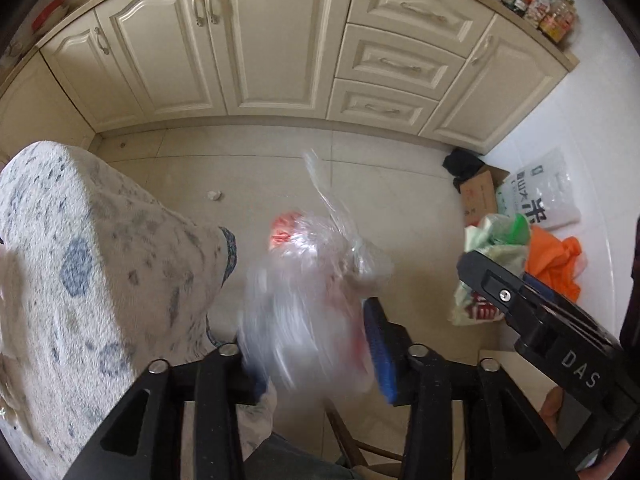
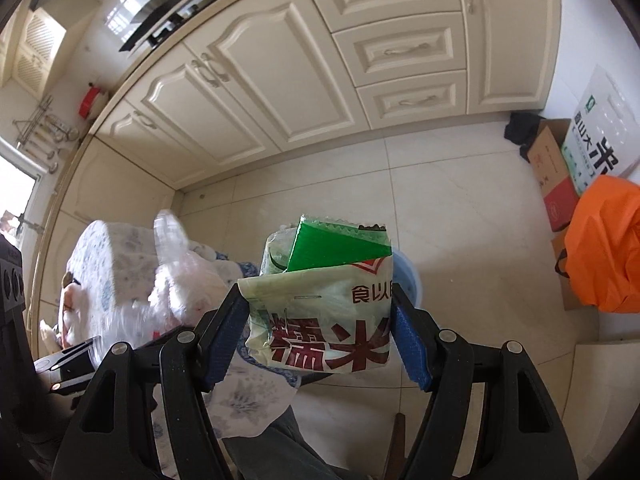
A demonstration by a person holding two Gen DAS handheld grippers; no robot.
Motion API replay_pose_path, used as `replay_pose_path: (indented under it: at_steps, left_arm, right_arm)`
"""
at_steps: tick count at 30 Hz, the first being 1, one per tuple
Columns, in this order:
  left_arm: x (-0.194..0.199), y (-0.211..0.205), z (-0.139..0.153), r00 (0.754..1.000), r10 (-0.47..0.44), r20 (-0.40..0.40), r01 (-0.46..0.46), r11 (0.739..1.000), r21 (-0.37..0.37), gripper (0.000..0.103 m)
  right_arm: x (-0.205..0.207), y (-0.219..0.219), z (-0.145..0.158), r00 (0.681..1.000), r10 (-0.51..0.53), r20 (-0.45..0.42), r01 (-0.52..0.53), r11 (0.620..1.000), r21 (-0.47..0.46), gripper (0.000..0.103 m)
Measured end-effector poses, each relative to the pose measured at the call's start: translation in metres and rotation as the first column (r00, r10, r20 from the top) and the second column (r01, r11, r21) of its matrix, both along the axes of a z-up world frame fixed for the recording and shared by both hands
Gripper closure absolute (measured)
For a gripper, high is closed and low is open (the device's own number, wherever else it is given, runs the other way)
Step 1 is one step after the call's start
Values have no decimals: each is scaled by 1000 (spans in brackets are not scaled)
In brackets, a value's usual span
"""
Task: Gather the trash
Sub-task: 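Open the left gripper over the bin while the right gripper opens, dropping the rice packet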
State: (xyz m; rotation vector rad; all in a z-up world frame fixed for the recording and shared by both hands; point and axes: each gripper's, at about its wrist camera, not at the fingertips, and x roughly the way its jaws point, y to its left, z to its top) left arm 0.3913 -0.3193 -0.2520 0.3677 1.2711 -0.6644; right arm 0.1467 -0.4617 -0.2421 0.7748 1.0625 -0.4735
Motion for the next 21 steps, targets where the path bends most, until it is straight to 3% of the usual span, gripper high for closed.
replay_pose_path:
  at_steps: [3,4,14,21]
  left_arm:
    - [8,-14,-5,999,15,36,-15,1000,10,32]
    - [14,-16,-6,999,20,43,-21,1000,4,28]
    - [44,-14,-32,995,95,14,-96,994,46,28]
    - [28,2,-23,991,131,28,-132,990,38,28]
  right_arm:
    - [-3,-12,-6,1000,-28,-13,29,1000,2,33]
    - [-4,-15,-8,999,-34,-20,34,999,1,33]
    - [3,-14,-37,998,-8,-69,12,998,55,33]
    - [27,2,-39,997,55,-62,-52,997,63,33]
